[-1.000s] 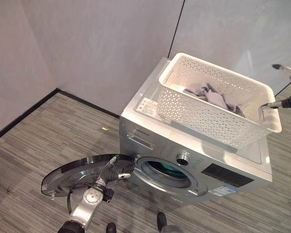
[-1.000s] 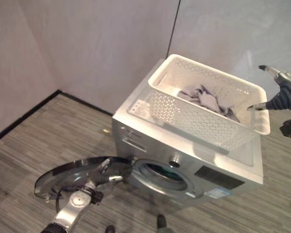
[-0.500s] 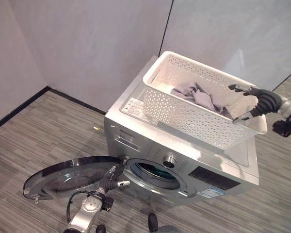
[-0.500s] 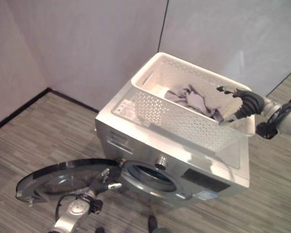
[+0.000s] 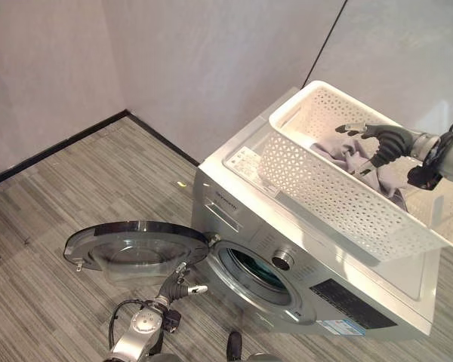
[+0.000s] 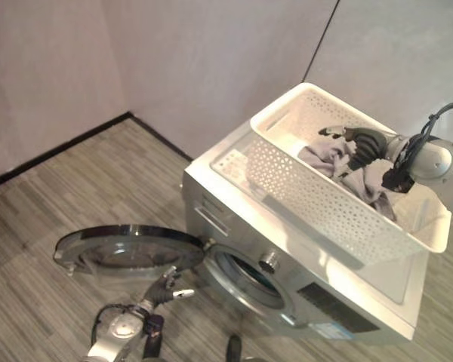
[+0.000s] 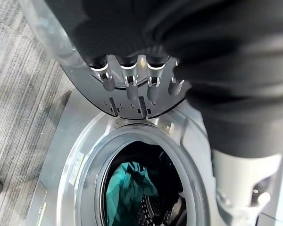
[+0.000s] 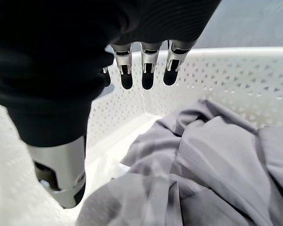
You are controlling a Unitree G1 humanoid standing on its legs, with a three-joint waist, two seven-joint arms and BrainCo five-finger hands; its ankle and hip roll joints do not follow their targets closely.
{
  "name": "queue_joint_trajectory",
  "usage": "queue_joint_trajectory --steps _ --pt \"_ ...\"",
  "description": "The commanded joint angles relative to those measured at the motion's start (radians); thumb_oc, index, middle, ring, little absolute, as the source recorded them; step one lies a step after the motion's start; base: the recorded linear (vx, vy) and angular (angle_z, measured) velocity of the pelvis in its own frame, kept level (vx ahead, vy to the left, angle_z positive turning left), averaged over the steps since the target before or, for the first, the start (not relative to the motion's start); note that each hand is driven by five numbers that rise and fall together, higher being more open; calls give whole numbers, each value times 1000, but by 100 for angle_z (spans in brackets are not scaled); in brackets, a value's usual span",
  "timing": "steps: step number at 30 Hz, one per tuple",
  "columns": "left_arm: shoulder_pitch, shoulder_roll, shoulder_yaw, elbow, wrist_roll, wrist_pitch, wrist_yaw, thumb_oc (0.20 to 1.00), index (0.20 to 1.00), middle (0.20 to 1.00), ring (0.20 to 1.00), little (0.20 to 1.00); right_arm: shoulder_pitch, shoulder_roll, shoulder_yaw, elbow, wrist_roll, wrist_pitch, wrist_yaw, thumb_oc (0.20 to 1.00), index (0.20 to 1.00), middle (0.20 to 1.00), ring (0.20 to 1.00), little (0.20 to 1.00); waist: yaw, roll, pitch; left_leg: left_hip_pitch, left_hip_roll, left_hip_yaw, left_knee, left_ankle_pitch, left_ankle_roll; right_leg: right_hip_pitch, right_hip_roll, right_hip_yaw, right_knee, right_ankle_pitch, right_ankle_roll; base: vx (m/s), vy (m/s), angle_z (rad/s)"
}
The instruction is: Grab the laundry basket,head to the washer,open it,put in the laundry and shut it.
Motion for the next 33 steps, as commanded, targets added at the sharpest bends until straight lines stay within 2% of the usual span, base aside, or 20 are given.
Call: queue_joint_trajectory --steps 1,7,17,22,23,27,28,29,33 --pt "-43 36 -31 -51 -23 -37 -14 1000 1000 1000 1000 1000 -98 -39 36 33 -40 1 14 1000 1000 1000 1000 1000 16 -22 33 39 56 21 4 -27 20 -44 -59 26 94 -89 44 -30 -50 1" --pt "-43 40 -29 -75 -24 -41 -14 1000 1000 1000 1000 1000 -70 -47 86 -5 -113 -1 57 1000 1000 1000 1000 1000 24 -13 69 -1 60 1 4 -8 14 -68 -53 13 100 -93 38 -30 -38 7" --pt "-53 56 -31 -99 -25 -46 -9 1000 1000 1000 1000 1000 97 9 44 -45 -168 11 121 1000 1000 1000 1000 1000 38 8 139 -77 54 -21 4 22 9 -133 -52 0 109 -89 32 -43 -26 5" --pt "-57 66 -31 -120 -15 -51 -1 1000 1000 1000 1000 1000 155 65 35 -40 -146 23 158 1000 1000 1000 1000 1000 49 16 173 -116 46 -25 4 37 7 -169 -54 -2 116 -85 33 -31 -11 3" --pt "-65 63 -33 -131 -13 -53 1 1000 1000 1000 1000 1000 206 81 25 -76 -80 44 194 1000 1000 1000 1000 1000 51 18 186 -133 38 -25 4 40 7 -184 -56 -5 121 -85 33 -4 -11 5" --pt "-80 58 -36 -128 -13 -53 9 1000 1000 1000 1000 1000 242 81 12 -93 -52 50 203 1000 1000 1000 1000 1000 49 17 189 -144 31 -27 4 39 9 -189 -61 -6 118 -81 35 0 0 0" --pt "-85 57 -39 -129 -10 -54 10 1000 1000 1000 1000 1000 255 81 5 -99 -42 54 202 652 652 652 652 652 48 18 188 -145 29 -28 4 38 10 -190 -62 -6 118 -82 36 0 0 0" --pt "-91 59 -39 -130 -6 -55 11 1000 1000 1000 1000 1000 264 78 -5 -103 -36 58 204 200 200 200 200 200 46 19 187 -145 25 -28 4 36 11 -189 -63 -6 117 -81 37 14 20 4" --pt "-111 58 -40 -134 -7 -56 22 1000 1000 1000 1000 1000 279 78 -29 -86 -26 64 191 200 200 200 200 200 41 20 180 -140 15 -22 4 28 18 -189 -71 -2 117 -79 40 9 30 1"
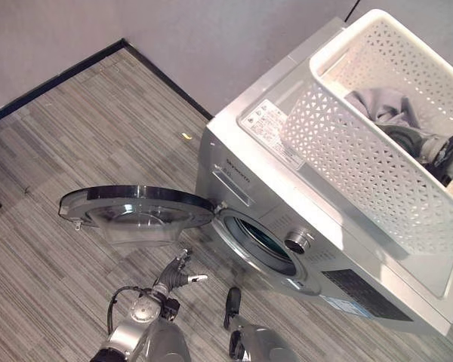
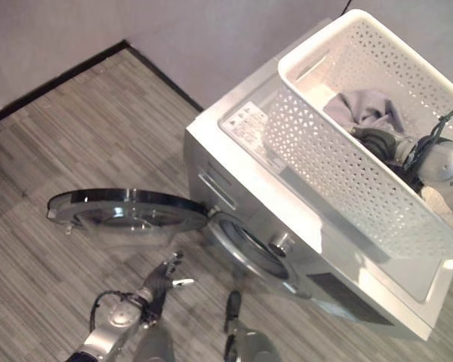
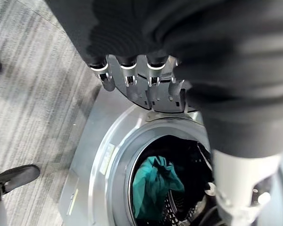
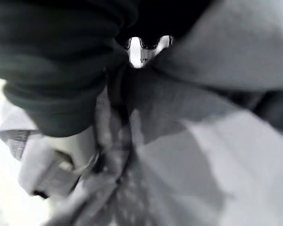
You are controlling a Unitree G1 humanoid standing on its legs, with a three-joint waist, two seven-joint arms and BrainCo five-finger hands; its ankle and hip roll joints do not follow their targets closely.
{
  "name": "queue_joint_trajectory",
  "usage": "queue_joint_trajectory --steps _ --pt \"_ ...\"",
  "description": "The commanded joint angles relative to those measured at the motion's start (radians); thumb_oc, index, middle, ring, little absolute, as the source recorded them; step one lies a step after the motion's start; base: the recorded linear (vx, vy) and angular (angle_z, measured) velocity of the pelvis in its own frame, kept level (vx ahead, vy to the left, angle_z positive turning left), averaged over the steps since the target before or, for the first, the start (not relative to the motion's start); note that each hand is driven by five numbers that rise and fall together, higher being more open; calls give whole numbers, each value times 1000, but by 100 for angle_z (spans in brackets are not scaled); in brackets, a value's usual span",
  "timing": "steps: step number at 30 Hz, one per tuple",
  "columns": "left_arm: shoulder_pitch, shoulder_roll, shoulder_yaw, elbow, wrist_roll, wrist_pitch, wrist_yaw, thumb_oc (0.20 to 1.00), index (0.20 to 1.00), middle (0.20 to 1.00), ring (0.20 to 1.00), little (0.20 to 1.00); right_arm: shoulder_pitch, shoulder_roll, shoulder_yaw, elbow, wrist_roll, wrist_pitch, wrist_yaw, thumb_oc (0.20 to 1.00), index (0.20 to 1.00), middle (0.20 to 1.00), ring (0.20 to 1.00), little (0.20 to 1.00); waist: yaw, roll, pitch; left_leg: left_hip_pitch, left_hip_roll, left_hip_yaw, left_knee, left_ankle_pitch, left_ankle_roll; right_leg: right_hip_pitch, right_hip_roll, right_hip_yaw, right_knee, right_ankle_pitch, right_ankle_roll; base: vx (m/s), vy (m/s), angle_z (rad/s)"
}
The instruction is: Grab the laundry basket,head to the washer,open it,put in the laundry and shut it.
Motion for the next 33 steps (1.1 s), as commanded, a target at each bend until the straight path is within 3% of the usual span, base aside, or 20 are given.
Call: queue_joint_trajectory --steps 1,7,14,23,25,29,33 --pt "-52 4 -6 -59 -6 -49 15 1000 1000 1000 1000 1000 139 74 189 -60 47 20 131 200 200 200 200 200 26 -9 37 31 0 35 4 -21 47 -47 -88 49 117 -98 56 16 46 1" --pt "-59 -1 -2 -47 -1 -44 20 1000 1000 1000 1000 1000 167 43 105 -75 72 8 88 200 200 200 200 200 12 -8 15 55 -10 45 4 -38 59 -37 -99 57 125 -102 60 21 43 2" --pt "-49 5 14 -53 -1 -38 22 1000 1000 1000 1000 1000 255 9 -137 -51 134 -31 -22 200 200 200 200 200 -6 -17 -24 107 -25 58 4 -71 80 -8 -118 72 141 -109 70 38 68 0" --pt "-12 15 53 -45 1 -36 -10 1000 1000 1000 1000 1000 499 -66 -641 4 220 -101 -153 200 200 200 200 200 -41 -37 -110 193 -50 59 4 -122 103 58 -140 83 173 -137 85 63 57 -1" --pt "-11 16 56 -41 1 -37 -13 1000 1000 1000 1000 1000 540 -64 -702 4 224 -108 -161 200 200 200 200 200 -40 -40 -117 202 -51 60 4 -127 105 66 -141 83 175 -140 85 59 27 2" --pt "-4 12 73 -24 3 -35 -16 1000 1000 1000 1000 1000 645 -42 -939 36 246 -130 -230 200 200 200 200 200 -49 -52 -161 243 -58 62 4 -149 111 106 -142 88 179 -149 89 70 34 2" --pt "-15 4 68 -4 4 -27 -8 1000 1000 1000 1000 1000 615 -26 -980 44 247 -140 -286 200 200 200 200 200 -49 -56 -183 265 -61 68 8 -163 116 125 -141 95 183 -151 89 46 24 -3"
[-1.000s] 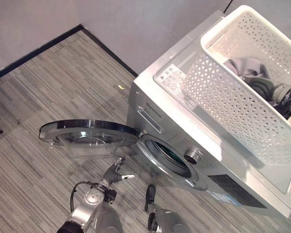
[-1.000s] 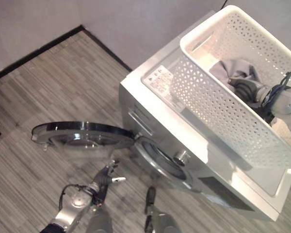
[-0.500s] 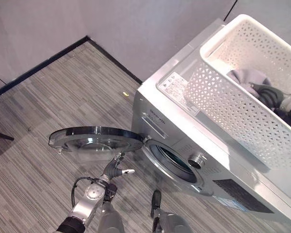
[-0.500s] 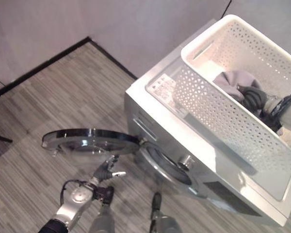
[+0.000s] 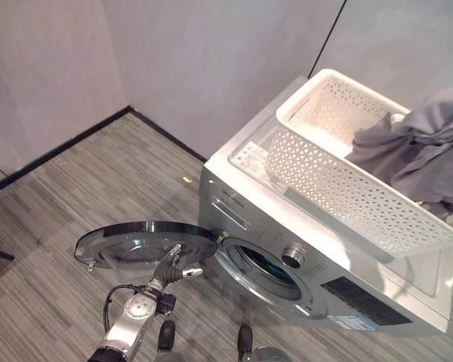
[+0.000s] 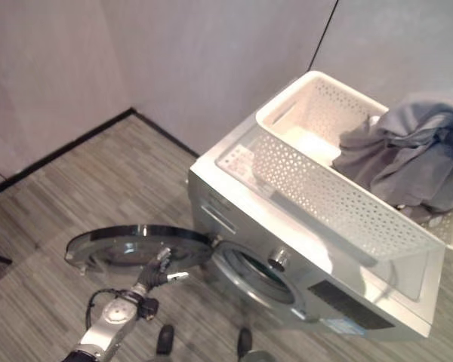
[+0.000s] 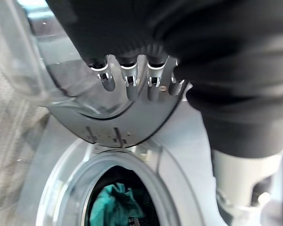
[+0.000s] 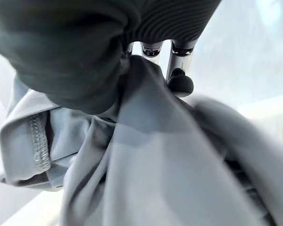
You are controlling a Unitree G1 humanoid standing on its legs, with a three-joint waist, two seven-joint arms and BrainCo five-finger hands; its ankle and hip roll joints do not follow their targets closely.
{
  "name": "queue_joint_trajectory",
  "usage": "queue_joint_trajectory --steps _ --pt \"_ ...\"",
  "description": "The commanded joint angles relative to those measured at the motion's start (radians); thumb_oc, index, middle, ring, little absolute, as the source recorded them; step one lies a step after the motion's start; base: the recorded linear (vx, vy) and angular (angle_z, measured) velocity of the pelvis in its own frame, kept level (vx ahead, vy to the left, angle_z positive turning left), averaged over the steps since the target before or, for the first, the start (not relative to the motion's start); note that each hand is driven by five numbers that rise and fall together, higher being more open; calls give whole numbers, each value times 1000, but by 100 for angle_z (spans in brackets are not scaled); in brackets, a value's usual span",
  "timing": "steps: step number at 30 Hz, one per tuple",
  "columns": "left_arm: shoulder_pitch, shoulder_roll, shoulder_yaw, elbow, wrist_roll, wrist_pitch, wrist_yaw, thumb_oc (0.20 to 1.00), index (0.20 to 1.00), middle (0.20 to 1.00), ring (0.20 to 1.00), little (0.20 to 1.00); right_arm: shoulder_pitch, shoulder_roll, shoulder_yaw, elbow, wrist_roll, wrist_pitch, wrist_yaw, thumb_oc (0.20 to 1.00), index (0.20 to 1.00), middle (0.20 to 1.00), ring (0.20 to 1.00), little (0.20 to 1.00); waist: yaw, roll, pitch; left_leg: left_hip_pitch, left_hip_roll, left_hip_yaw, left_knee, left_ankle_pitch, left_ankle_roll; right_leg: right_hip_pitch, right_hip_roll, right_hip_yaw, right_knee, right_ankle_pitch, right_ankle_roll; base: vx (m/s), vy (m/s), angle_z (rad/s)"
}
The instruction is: Grab the laundry basket,head to the washer,open it,put in the laundry and shut it.
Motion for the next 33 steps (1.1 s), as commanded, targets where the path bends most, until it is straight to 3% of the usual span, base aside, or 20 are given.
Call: queue_joint_trajectory --steps 1,8,10,16,20,24,30,33 --pt "-38 18 -17 -2 2 -28 1 1000 1000 1000 1000 1000 -139 8 -55 61 44 -63 -115 200 200 200 200 200 32 -39 -44 97 22 41 9 -118 43 -35 -55 70 180 -120 50 32 13 -4" --pt "-66 17 -43 24 18 -13 23 1000 1000 1000 1000 1000 -367 47 -1 89 -93 -46 -303 200 200 200 200 200 40 -32 -69 124 15 51 11 -136 55 -13 -54 86 167 -117 52 13 38 -4" --pt "-79 22 -58 24 26 -8 33 1000 1000 1000 1000 1000 -508 75 65 96 -154 -36 -376 200 200 200 200 200 45 -31 -75 127 8 52 13 -136 61 -13 -58 97 159 -103 54 -24 57 -12" --pt "-129 55 -103 -66 50 -19 46 1000 1000 1000 1000 1000 -842 112 300 175 -235 -6 -467 200 200 200 200 200 53 -34 -84 141 1 69 12 -145 69 -9 -59 111 146 -91 58 -12 29 -11" --pt "-179 76 -113 -149 53 -28 56 1000 1000 1000 1000 1000 -1195 139 559 317 -247 8 -507 200 200 200 200 200 50 -30 -90 144 -4 77 9 -146 71 -4 -62 121 128 -76 61 -26 25 -9" --pt "-219 122 -118 -257 98 -28 47 1000 1000 1000 1000 1000 -1392 167 696 420 -254 25 -518 200 200 200 200 200 50 -24 -97 143 -7 80 8 -144 73 -4 -63 124 117 -69 64 -16 26 -1" --pt "-261 209 -30 -528 159 -27 36 1000 1000 1000 1000 1000 -1517 223 799 536 -239 51 -489 200 200 200 200 200 54 -8 -98 142 -14 81 8 -144 78 -5 -67 132 109 -58 69 -15 23 -1" --pt "-330 210 -18 -606 137 -19 26 1000 1000 1000 1000 1000 -1538 274 805 574 -217 50 -481 200 200 200 200 200 50 -2 -100 144 -17 84 7 -143 78 -2 -69 132 101 -54 72 -18 16 -2"
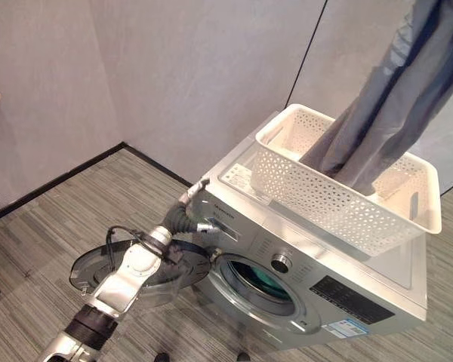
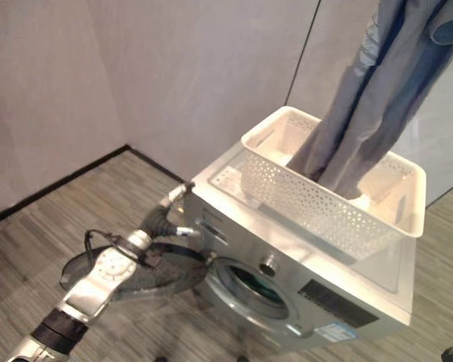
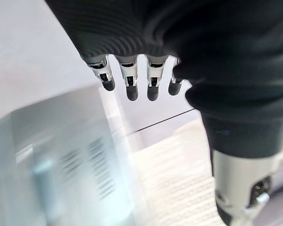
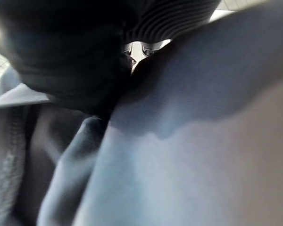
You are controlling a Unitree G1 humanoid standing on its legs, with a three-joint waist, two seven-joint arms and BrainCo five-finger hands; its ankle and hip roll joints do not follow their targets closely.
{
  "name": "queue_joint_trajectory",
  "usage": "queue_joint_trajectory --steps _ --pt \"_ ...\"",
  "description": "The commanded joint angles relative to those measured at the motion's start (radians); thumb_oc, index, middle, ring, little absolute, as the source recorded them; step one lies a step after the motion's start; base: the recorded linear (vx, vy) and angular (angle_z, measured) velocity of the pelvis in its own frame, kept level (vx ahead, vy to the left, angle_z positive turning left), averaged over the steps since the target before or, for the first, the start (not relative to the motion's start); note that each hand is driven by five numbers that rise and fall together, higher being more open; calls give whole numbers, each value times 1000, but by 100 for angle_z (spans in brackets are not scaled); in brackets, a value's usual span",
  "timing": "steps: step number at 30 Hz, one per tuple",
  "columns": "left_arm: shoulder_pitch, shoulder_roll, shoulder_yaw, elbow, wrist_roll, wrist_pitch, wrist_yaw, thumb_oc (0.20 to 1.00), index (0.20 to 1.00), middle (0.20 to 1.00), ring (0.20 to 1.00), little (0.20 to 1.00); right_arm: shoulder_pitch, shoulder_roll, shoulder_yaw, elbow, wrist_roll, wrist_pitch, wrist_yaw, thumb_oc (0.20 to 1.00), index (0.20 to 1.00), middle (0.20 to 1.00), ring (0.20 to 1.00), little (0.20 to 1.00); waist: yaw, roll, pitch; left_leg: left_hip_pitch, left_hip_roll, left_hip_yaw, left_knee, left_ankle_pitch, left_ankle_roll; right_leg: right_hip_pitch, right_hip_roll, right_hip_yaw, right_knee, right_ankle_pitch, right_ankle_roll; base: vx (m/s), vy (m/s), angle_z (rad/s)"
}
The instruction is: Grab the laundry basket,head to the washer,open it,put in the laundry and shut it.
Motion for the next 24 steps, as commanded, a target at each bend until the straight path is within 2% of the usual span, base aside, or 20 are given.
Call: queue_joint_trajectory --steps 1,5,6,7,8,9,10,11,12,13,14,17,18,21,24 --pt "-144 -5 -16 -46 -9 -44 -1 1000 1000 1000 1000 1000 -197 -12 40 82 30 -6 -9 200 200 200 200 200 33 11 -28 74 -12 22 7 -139 74 -32 -66 63 98 -70 70 0 0 0" --pt "-357 -77 -79 57 -8 -32 48 1000 1000 1000 1000 1000 -236 48 70 107 60 0 3 200 200 200 200 200 17 15 -36 78 -16 30 7 -138 71 -29 -68 66 89 -67 69 0 0 0" --pt "-508 -152 -135 204 13 -14 94 1000 1000 1000 1000 1000 -259 91 91 112 77 8 7 200 200 200 200 200 3 18 -41 80 -17 36 6 -137 69 -28 -68 72 84 -63 68 -6 20 -8" --pt "-600 -238 -181 345 -22 -1 121 1000 1000 1000 1000 1000 -281 133 115 115 94 13 10 200 200 200 200 200 -9 24 -45 83 -18 43 5 -137 69 -30 -68 77 81 -58 68 -9 24 -16" --pt "-639 -279 -206 424 -59 7 127 1000 1000 1000 1000 1000 -289 160 123 114 105 9 11 200 200 200 200 200 -15 29 -46 85 -19 48 5 -137 68 -31 -67 80 78 -53 69 -10 28 -21" --pt "-660 -314 -232 482 -103 15 120 1000 1000 1000 1000 1000 -298 185 129 120 114 9 10 200 200 200 200 200 -21 33 -47 87 -21 53 5 -137 68 -32 -68 84 75 -47 70 -9 16 -20" --pt "-661 -314 -232 483 -103 14 120 1000 1000 1000 1000 1000 -299 185 129 120 114 9 10 200 200 200 200 200 -20 33 -46 87 -21 53 5 -138 68 -32 -68 84 75 -47 70 -6 26 -14" --pt "-687 -384 -272 632 -234 34 123 1000 1000 1000 1000 1000 -299 235 131 116 123 13 13 200 200 200 200 200 -35 42 -50 92 -24 65 5 -139 69 -35 -68 95 69 -32 72 -3 17 -17" --pt "-691 -387 -272 638 -235 30 123 1000 1000 1000 1000 1000 -301 234 133 116 123 13 12 200 200 200 200 200 -33 43 -49 93 -24 67 5 -140 69 -35 -68 97 68 -31 72 -3 30 -21" --pt "-778 -444 -301 806 -321 42 159 1000 1000 1000 1000 1000 -322 312 160 132 133 26 24 200 200 200 200 200 -51 52 -55 97 -26 86 5 -138 67 -40 -67 114 58 -19 75 0 14 -24" --pt "-782 -447 -300 811 -322 39 158 1000 1000 1000 1000 1000 -327 312 163 134 134 25 25 200 200 200 200 200 -48 54 -53 97 -25 88 5 -138 67 -41 -66 115 58 -19 75 -12 28 -20" --pt "-969 -524 -321 1159 -421 67 204 1000 1000 1000 1000 1000 -371 480 210 181 182 33 48 200 200 200 200 200 -90 79 -63 113 -19 155 5 -139 61 -64 -58 183 27 5 85 17 23 -50" --pt "-994 -529 -315 1213 -438 67 207 1000 1000 1000 1000 1000 -372 505 212 182 192 30 47 200 200 200 200 200 -95 82 -64 116 -18 168 5 -139 60 -67 -56 196 20 11 86 9 3 -74" --pt "-1070 -523 -317 1315 -454 65 215 1000 1000 1000 1000 1000 -378 540 227 190 209 23 50 200 200 200 200 200 -102 87 -67 125 -16 196 5 -140 58 -72 -53 216 8 26 90 16 -10 -43" --pt "-1139 -519 -328 1347 -461 62 216 1000 1000 1000 1000 1000 -384 527 250 167 218 21 53 200 200 200 200 200 -107 90 -71 128 -13 204 5 -139 56 -72 -49 223 4 27 91 32 -22 -26"
